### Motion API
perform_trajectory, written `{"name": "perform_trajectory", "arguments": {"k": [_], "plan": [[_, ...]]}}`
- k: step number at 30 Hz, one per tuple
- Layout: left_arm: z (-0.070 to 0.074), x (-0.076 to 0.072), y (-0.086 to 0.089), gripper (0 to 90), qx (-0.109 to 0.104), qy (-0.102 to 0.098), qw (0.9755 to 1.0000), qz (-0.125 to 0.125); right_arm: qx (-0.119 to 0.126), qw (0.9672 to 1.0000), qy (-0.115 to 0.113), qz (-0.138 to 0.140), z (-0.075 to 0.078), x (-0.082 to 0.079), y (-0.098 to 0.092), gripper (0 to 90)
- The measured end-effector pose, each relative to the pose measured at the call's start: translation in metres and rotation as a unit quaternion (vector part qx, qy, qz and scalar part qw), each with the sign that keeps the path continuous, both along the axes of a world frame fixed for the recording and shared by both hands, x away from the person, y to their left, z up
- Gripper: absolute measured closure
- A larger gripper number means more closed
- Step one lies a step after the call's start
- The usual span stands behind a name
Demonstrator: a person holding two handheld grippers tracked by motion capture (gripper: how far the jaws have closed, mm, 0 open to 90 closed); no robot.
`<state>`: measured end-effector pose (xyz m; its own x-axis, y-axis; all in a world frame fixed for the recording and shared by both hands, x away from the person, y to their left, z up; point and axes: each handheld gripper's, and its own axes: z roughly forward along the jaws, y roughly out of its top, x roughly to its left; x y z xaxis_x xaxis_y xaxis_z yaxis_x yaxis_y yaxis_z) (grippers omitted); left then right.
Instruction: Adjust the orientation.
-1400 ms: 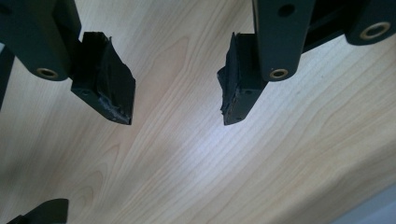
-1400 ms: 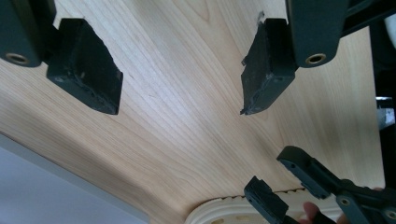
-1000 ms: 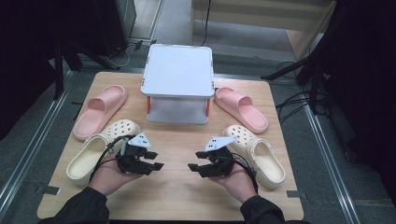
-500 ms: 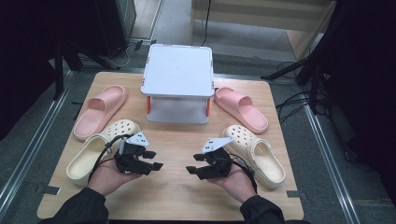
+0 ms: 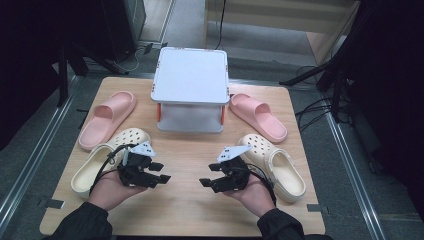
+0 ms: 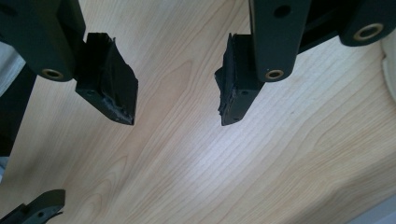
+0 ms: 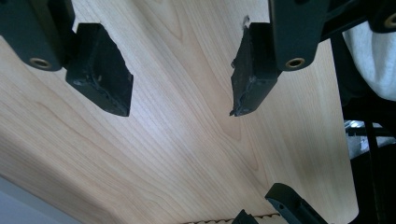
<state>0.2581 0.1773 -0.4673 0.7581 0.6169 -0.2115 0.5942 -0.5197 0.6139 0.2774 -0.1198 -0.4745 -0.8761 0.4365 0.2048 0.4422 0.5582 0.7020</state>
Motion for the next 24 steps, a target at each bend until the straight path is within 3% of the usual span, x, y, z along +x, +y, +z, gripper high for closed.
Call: {"name": "perform_trajectory", "arguments": {"k": [7,10,17,24], "plan": [[0.001,-0.002,0.011,47.2,-0.005,0.003,1.0,0.004,-0.009,1.0,-0.004,-0.003,0.001,0.002,0.001,38.6],[0.002,-0.005,0.014,47.4,-0.008,0.014,0.9997,0.016,-0.016,0.9999,-0.006,0.001,-0.001,0.002,0.002,38.3],[0.005,-0.009,0.022,47.3,-0.006,0.013,0.9998,0.016,-0.012,0.9998,0.001,0.014,-0.004,0.002,0.005,37.6],[0.014,-0.011,0.038,47.6,-0.008,0.007,0.9993,0.035,-0.009,0.9998,0.005,0.016,-0.004,0.005,0.005,39.1]]}}
